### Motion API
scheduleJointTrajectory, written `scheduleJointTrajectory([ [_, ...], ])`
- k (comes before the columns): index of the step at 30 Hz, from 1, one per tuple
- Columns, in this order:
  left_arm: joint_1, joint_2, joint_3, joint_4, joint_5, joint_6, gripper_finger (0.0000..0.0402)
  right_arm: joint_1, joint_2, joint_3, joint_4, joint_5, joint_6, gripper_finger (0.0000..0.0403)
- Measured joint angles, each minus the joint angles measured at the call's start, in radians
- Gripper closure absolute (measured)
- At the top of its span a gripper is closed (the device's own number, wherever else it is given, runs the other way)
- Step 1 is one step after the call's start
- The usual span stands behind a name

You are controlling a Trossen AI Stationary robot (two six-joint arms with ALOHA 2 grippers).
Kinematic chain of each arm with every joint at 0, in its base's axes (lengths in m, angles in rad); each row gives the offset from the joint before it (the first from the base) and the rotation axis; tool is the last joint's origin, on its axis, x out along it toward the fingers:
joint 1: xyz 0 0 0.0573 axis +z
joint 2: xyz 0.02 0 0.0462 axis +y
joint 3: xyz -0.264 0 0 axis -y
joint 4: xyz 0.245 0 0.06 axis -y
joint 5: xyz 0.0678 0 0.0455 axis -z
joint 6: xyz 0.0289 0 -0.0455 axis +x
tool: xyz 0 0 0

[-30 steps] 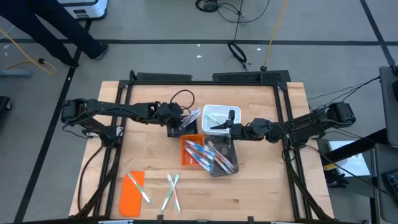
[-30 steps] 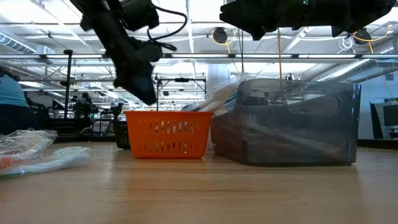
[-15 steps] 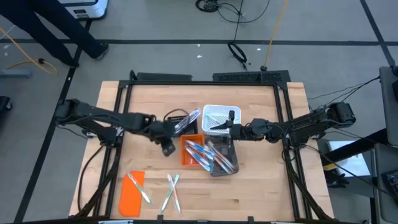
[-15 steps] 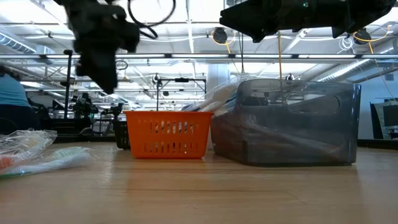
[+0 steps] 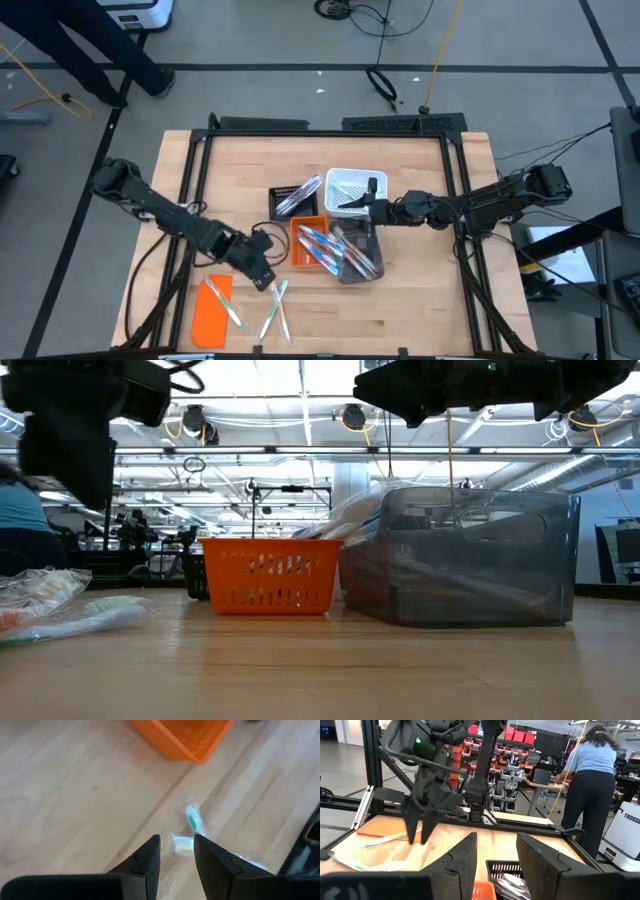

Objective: Pick & Place Toothbrushes
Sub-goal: Put the orange toothbrush into the gray bin

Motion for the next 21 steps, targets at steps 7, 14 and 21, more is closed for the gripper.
scheduleJointTrajectory([
  [7, -0.028, 0.059, -0.06, 0.082, -0.003, -0.14, 0.0284, 0.0, 0.0, 0.0, -0.007, -0.001, 0.002, 0.0273],
  [14, -0.029, 0.072, -0.131, 0.222, 0.019, -0.156, 0.0284, 0.0, 0.0, 0.0, -0.006, -0.001, 0.003, 0.0273],
  [21, -0.029, 0.072, -0.197, 0.319, 0.016, -0.186, 0.0284, 0.0, 0.0, 0.0, -0.008, -0.001, 0.001, 0.0273],
])
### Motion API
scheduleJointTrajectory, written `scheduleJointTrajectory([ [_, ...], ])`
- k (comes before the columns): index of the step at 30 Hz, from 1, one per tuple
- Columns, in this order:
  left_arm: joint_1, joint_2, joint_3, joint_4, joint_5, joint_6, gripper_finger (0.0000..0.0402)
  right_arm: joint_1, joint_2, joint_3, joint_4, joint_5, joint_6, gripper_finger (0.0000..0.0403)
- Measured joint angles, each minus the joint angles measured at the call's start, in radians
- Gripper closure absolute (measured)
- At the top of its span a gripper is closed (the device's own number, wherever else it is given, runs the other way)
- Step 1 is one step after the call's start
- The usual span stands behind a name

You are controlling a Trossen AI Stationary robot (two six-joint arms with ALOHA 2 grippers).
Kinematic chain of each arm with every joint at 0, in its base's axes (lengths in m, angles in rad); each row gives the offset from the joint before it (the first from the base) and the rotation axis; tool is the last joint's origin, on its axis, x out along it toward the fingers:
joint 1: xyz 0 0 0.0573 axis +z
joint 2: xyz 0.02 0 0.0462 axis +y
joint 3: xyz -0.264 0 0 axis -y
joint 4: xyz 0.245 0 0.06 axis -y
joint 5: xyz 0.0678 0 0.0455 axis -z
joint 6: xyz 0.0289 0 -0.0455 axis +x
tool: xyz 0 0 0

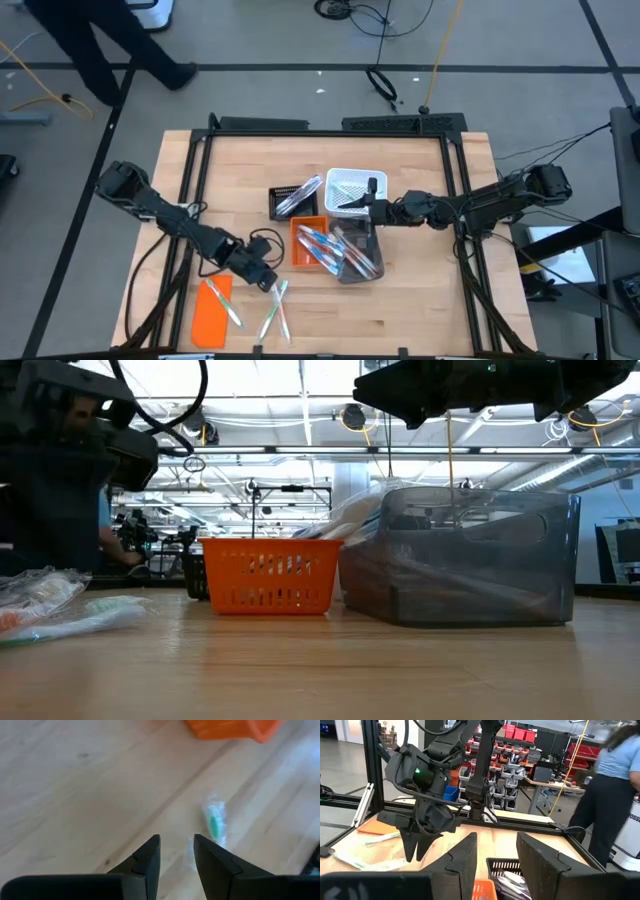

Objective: Pick & Place Toothbrushes
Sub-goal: Put the orange toothbrush into the gray bin

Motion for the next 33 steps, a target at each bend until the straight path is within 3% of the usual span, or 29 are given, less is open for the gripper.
scheduleJointTrajectory([
  [7, -0.003, -0.001, -0.056, 0.184, 0.019, 0.016, 0.0284, 0.0, 0.0, 0.0, 0.0, 0.0, -0.001, 0.0273],
  [21, -0.008, -0.001, -0.09, 0.213, 0.017, -0.015, 0.0284, 0.0, 0.0, 0.0, -0.005, 0.0, -0.001, 0.0273],
  [25, -0.01, 0.045, -0.09, 0.241, 0.014, -0.018, 0.0284, 0.0, 0.0, 0.0, -0.008, 0.0, 0.0, 0.0273],
  [33, -0.002, 0.161, -0.087, 0.413, 0.105, 0.045, 0.0286, 0.0, 0.0, 0.0, -0.005, 0.0, 0.001, 0.0273],
])
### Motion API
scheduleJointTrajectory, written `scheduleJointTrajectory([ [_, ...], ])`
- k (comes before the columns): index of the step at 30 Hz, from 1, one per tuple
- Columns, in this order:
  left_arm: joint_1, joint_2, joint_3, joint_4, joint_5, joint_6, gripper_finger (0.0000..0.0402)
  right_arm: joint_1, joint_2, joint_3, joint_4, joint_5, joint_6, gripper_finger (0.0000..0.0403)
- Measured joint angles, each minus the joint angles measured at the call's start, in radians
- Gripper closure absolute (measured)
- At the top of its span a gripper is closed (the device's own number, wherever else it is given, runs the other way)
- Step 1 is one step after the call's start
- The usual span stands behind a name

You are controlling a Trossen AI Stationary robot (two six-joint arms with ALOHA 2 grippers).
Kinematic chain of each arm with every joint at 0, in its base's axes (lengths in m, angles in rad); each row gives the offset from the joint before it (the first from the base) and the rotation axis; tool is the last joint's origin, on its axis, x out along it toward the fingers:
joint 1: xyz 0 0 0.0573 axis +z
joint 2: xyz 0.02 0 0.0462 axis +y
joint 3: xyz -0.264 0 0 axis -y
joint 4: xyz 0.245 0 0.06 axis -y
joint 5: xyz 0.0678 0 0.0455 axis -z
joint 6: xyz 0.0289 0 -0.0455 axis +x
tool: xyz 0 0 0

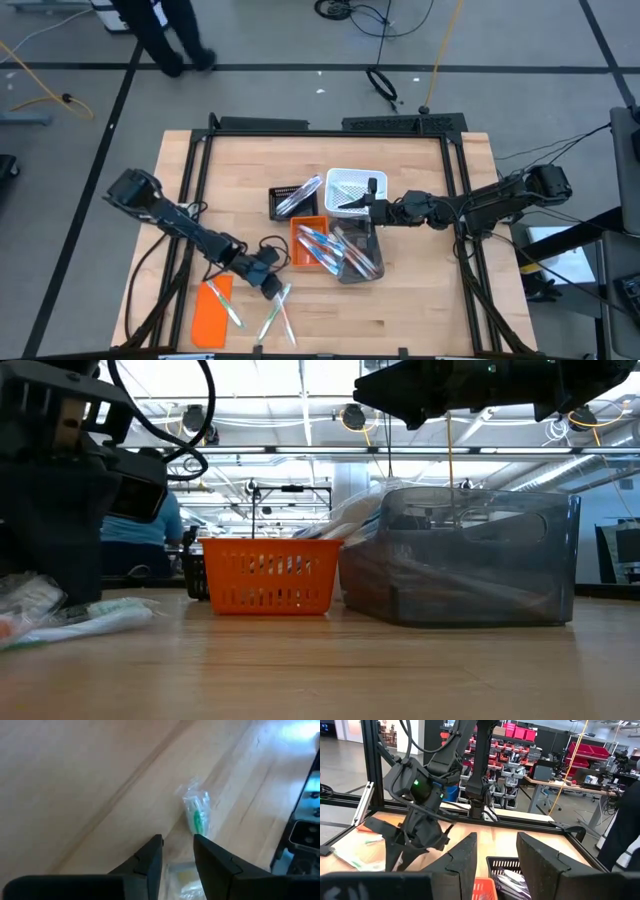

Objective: Pick & Place Toothbrushes
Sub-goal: Put the orange toothbrush into the gray bin

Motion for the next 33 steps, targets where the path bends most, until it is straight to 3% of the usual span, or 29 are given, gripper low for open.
scheduleJointTrajectory([
  [2, 0.0, -0.005, 0.0, 0.003, 0.001, 0.021, 0.0304, 0.0, 0.0, 0.0, -0.001, 0.0, 0.0, 0.0273],
  [7, 0.0, -0.025, -0.002, -0.005, 0.018, 0.09, 0.039, 0.0, 0.0, 0.0, 0.001, 0.0, 0.0, 0.0273],
  [15, 0.027, -0.027, -0.002, -0.016, 0.034, 0.146, 0.04, 0.0, 0.0, 0.0, 0.006, 0.003, 0.001, 0.0273],
  [22, 0.061, -0.129, -0.003, -0.077, 0.061, 0.239, 0.0401, 0.0, 0.0, 0.0, -0.002, 0.003, 0.001, 0.0273],
  [33, 0.115, -0.304, 0.104, -0.198, -0.055, 0.531, 0.0402, 0.0, 0.0, 0.0, -0.013, 0.0, 0.019, 0.0273],
])
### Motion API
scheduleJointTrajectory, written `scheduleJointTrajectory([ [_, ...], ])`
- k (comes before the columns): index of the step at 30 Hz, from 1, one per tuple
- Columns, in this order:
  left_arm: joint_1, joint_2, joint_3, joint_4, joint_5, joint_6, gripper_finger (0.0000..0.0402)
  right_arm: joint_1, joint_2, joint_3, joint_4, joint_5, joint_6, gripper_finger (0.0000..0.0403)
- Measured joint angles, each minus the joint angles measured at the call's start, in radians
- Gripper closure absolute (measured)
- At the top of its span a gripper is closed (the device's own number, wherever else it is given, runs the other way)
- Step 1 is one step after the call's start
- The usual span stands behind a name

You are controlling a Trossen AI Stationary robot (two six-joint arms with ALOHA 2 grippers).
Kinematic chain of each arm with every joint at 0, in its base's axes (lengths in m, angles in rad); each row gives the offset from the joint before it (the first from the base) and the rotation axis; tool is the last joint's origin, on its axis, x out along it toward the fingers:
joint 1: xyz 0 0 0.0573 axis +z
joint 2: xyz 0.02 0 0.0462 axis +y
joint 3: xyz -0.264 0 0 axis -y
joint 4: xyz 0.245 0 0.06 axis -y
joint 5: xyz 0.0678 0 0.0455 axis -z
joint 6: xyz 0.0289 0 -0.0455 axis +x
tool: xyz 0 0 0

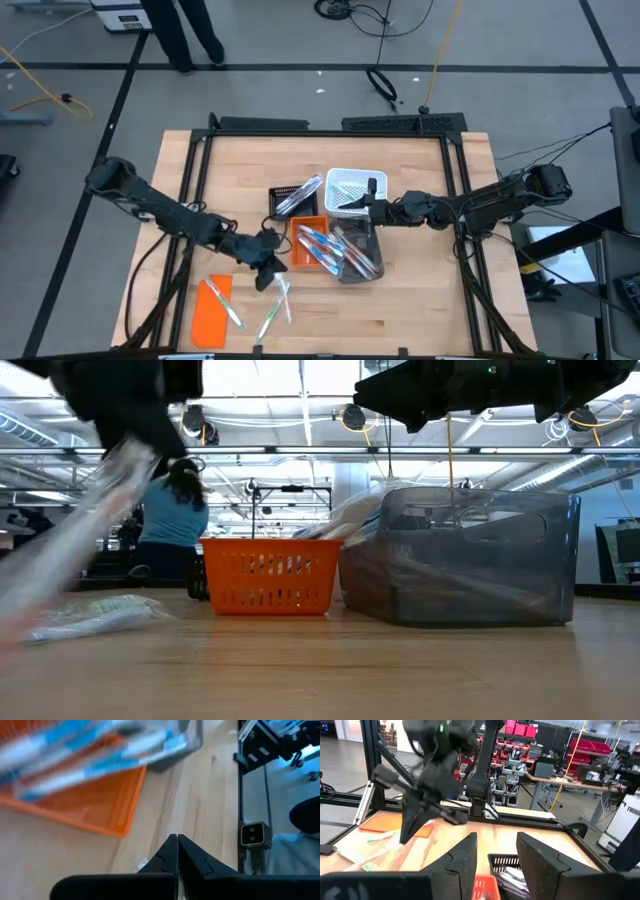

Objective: Pick & Place Toothbrushes
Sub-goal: Put the orange toothbrush into the gray bin

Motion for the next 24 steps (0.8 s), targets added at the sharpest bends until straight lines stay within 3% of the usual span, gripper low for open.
scheduleJointTrajectory([
  [13, 0.086, -0.01, 0.293, -0.252, -0.055, 0.323, 0.0401, 0.003, 0.0, 0.0, -0.014, -0.007, 0.039, 0.0273],
  [20, 0.116, -0.009, 0.434, -0.317, -0.13, 0.463, 0.0401, 0.002, 0.0, 0.0, -0.023, -0.161, 0.083, 0.0273],
  [24, 0.143, -0.009, 0.491, -0.327, -0.164, 0.532, 0.0401, 0.002, 0.0, 0.0, -0.023, -0.187, 0.088, 0.0273],
])
